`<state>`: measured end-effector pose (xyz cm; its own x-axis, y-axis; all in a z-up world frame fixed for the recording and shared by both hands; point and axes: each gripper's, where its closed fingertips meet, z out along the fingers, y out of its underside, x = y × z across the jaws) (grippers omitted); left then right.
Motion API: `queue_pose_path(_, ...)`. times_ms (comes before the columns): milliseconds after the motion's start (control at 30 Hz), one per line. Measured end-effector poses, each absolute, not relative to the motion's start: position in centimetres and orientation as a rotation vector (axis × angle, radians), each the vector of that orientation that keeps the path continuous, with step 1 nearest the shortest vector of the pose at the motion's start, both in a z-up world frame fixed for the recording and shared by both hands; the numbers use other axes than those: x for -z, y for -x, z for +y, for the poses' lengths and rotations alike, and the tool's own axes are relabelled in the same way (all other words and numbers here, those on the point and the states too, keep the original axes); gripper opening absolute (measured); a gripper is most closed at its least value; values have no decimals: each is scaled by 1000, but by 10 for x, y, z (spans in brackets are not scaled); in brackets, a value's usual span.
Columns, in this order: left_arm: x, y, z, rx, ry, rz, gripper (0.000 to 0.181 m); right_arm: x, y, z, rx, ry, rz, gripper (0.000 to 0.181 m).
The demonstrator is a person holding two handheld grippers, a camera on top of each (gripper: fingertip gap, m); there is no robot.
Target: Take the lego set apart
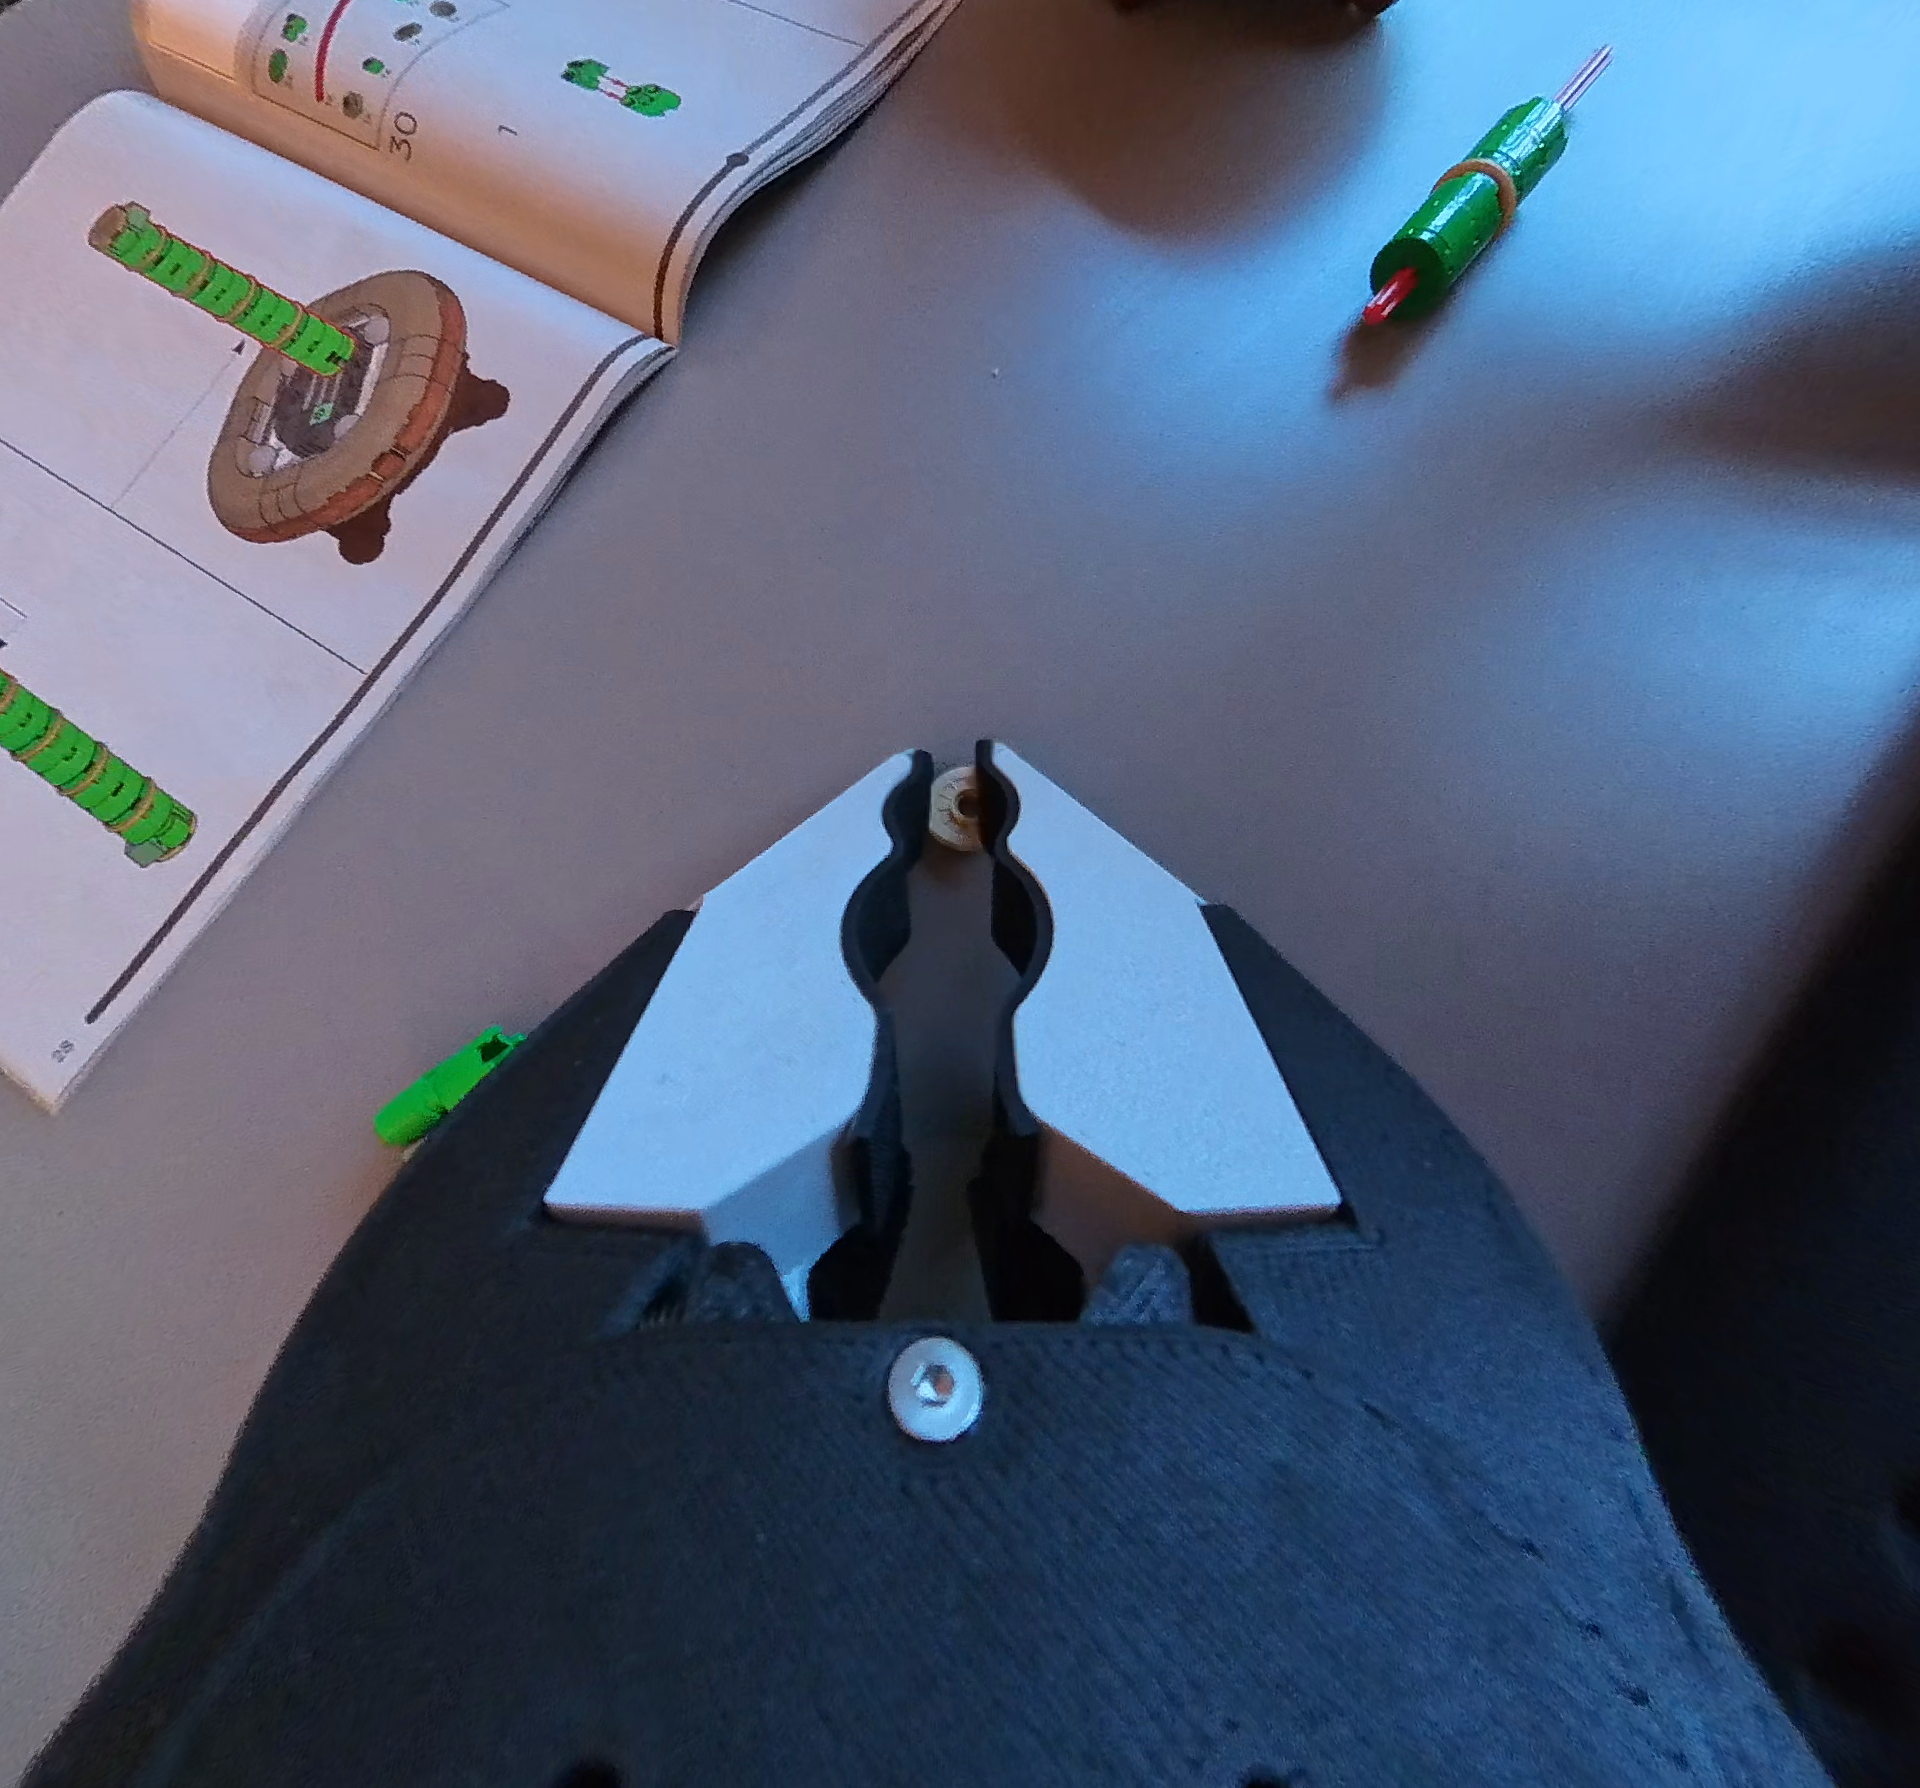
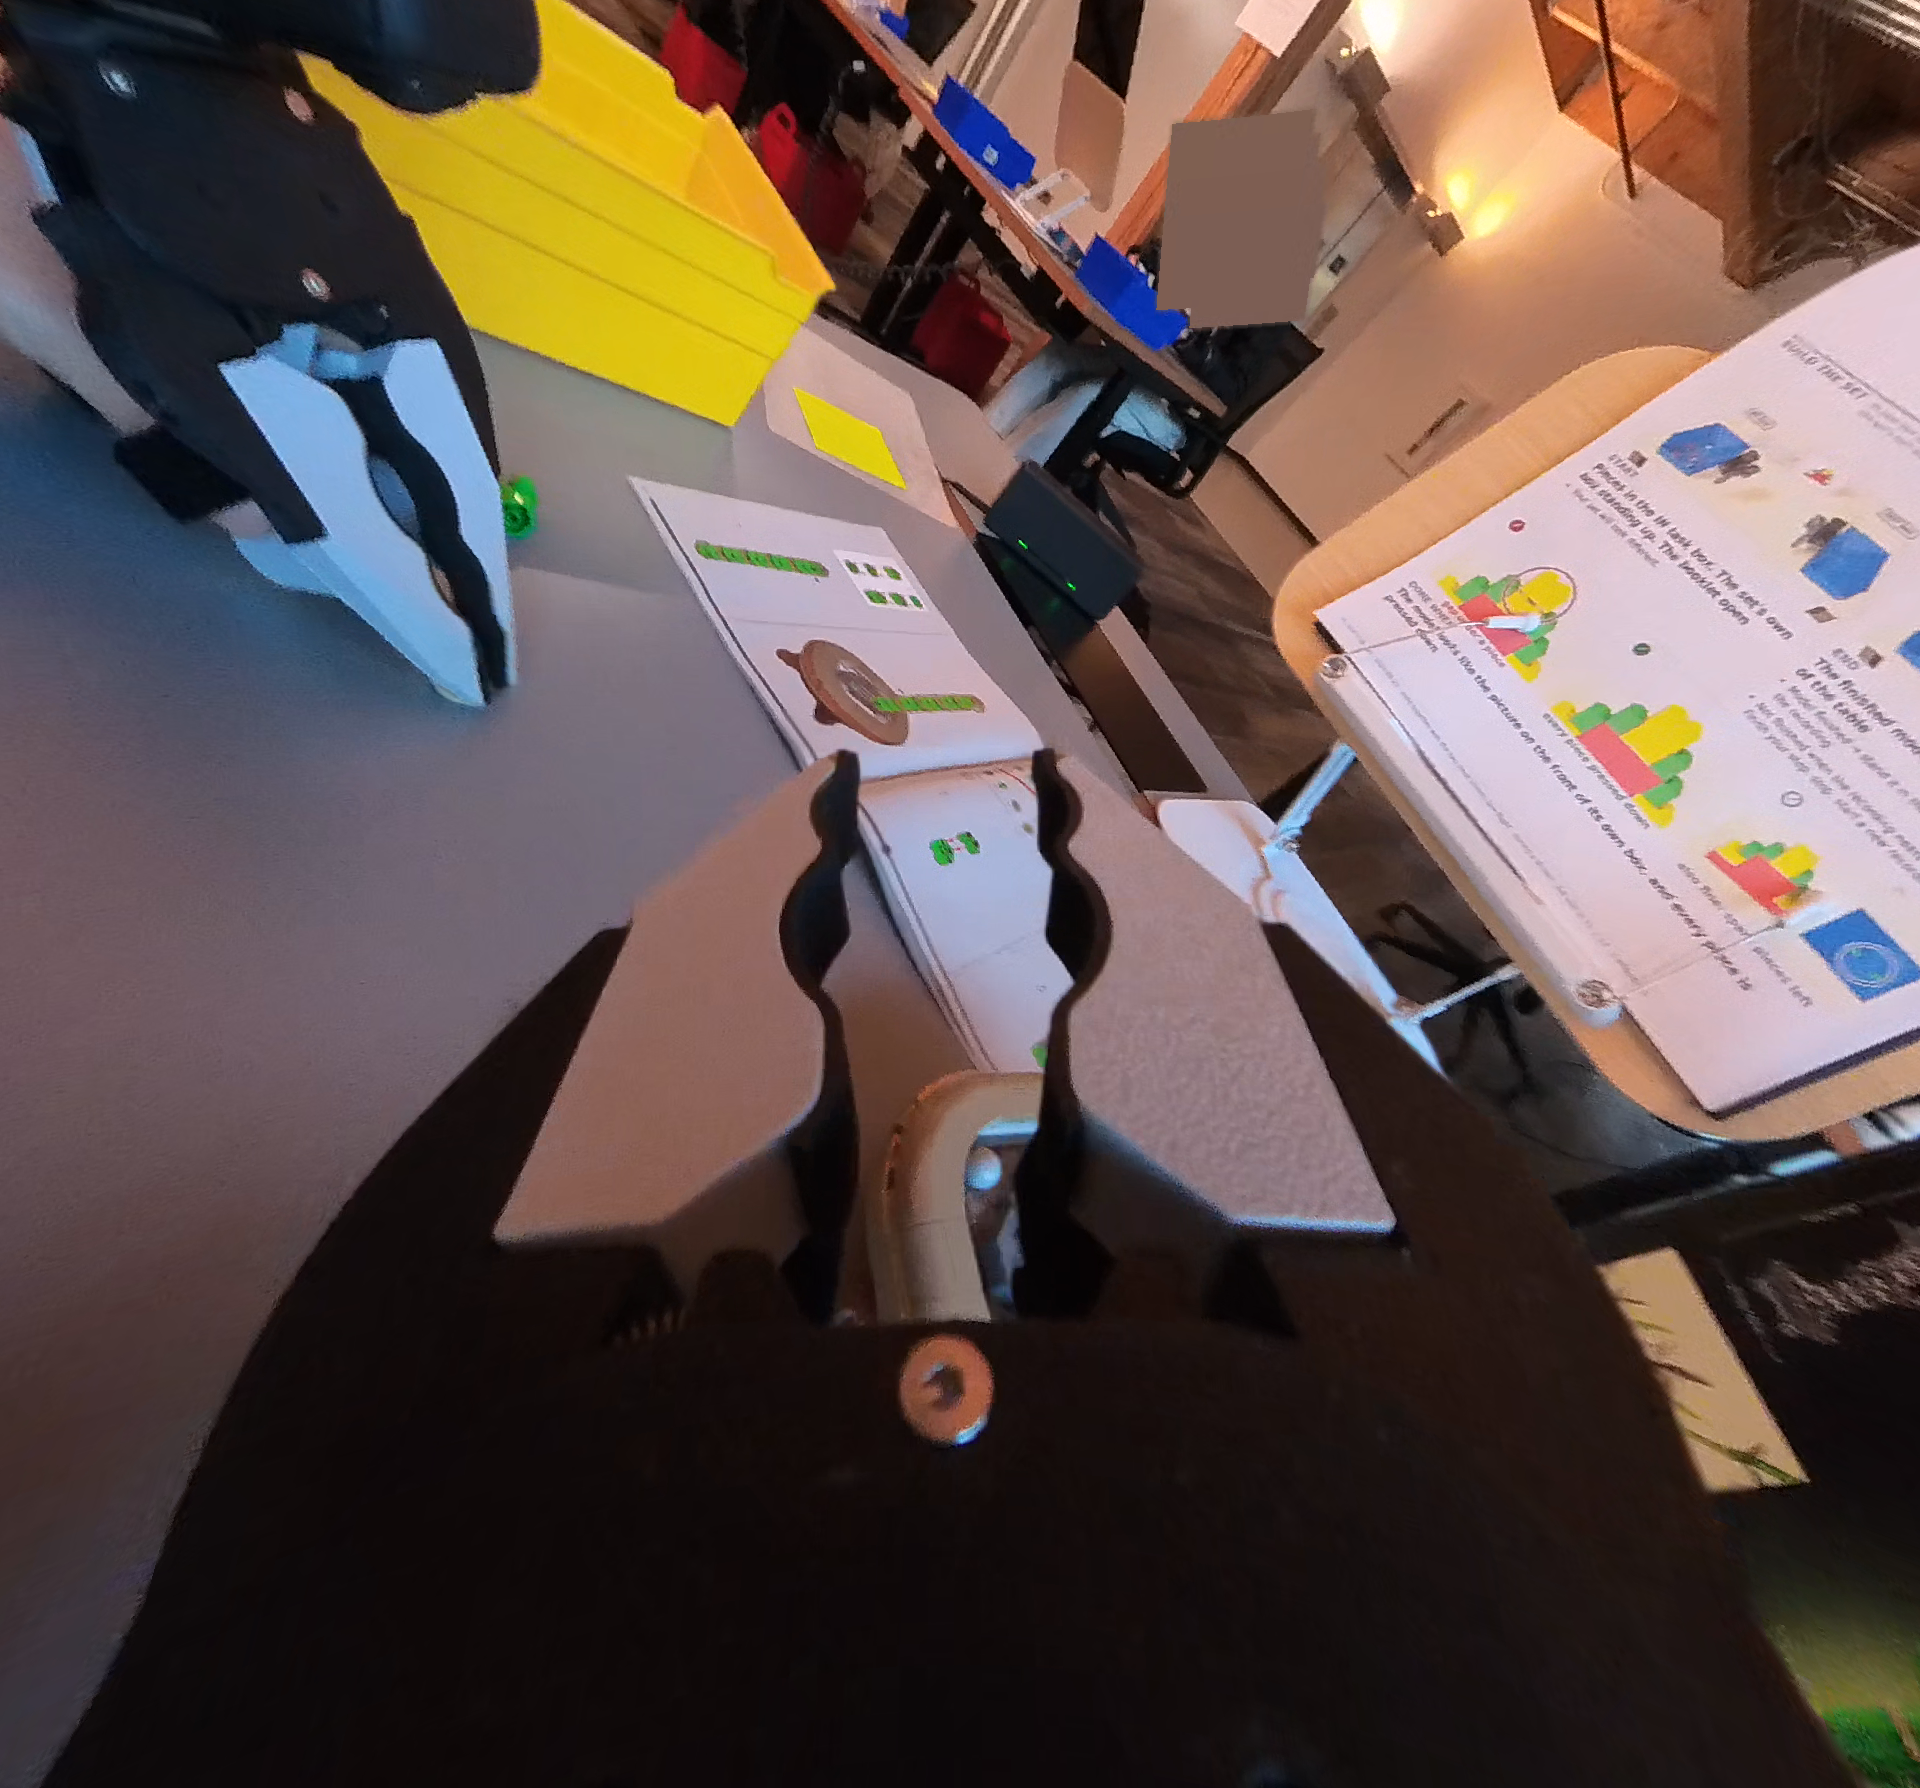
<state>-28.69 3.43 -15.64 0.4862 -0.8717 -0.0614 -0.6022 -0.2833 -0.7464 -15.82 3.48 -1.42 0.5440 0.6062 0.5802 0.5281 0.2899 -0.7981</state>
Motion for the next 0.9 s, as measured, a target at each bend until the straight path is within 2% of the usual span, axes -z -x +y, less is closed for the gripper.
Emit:
queue_pose_path(33,156,288,34,463,1998,1215,0,15,157,36,-37,1353,-1086,32)
queue_pose_path(367,156,288,31,486,2003,1219,0,23,109,55,-25,1535,-959,27)
queue_pose_path(533,148,286,34,524,1990,1161,5,59,117,13,-459,1715,-1159,24)
queue_pose_path(600,143,288,38,515,1970,1128,5,81,118,1,-500,1781,-1256,22)
queue_pose_path(767,102,327,75,351,1873,824,10,123,123,-4,-385,1922,-1438,19)
queue_pose_path(900,55,414,102,91,1753,385,11,129,133,-6,-381,1915,-1475,18)
